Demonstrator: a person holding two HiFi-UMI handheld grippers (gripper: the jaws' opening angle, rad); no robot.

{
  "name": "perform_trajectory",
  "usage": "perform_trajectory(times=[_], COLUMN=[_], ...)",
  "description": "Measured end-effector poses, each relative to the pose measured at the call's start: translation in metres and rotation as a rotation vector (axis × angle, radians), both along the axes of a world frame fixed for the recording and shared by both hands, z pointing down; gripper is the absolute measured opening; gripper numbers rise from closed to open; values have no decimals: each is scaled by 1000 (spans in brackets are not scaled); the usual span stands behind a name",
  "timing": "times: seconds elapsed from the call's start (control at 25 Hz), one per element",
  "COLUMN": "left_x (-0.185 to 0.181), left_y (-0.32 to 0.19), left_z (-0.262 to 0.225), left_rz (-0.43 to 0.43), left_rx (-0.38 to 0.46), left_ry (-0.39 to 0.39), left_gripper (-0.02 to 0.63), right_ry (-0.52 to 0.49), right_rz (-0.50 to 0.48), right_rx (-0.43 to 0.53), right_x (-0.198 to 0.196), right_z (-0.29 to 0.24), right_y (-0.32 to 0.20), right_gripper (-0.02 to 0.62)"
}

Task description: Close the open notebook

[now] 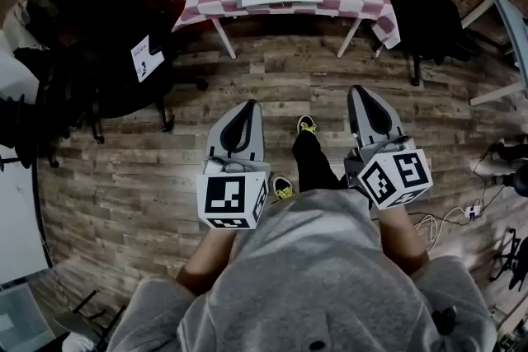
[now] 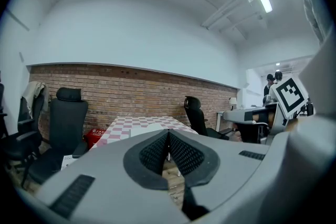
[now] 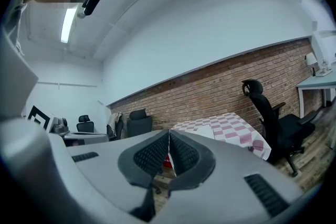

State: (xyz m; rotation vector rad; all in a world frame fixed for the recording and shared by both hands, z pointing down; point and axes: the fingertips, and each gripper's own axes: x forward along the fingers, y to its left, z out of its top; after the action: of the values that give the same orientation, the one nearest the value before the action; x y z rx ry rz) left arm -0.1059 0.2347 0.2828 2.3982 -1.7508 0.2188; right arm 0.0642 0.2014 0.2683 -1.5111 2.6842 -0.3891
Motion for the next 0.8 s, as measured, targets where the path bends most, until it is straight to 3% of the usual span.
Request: perform_trajectory(times=[0.8], left_x=[-3], left_y=[-103], left_z=[26], left_rz=[-24], left_rx=[-63], left_ry=[17], left_gripper=[9], right_ry=[9], right_rz=[2], right_rx=[-50], right_x=[7], right_z=[18], right_y=[-109], right_gripper=[26])
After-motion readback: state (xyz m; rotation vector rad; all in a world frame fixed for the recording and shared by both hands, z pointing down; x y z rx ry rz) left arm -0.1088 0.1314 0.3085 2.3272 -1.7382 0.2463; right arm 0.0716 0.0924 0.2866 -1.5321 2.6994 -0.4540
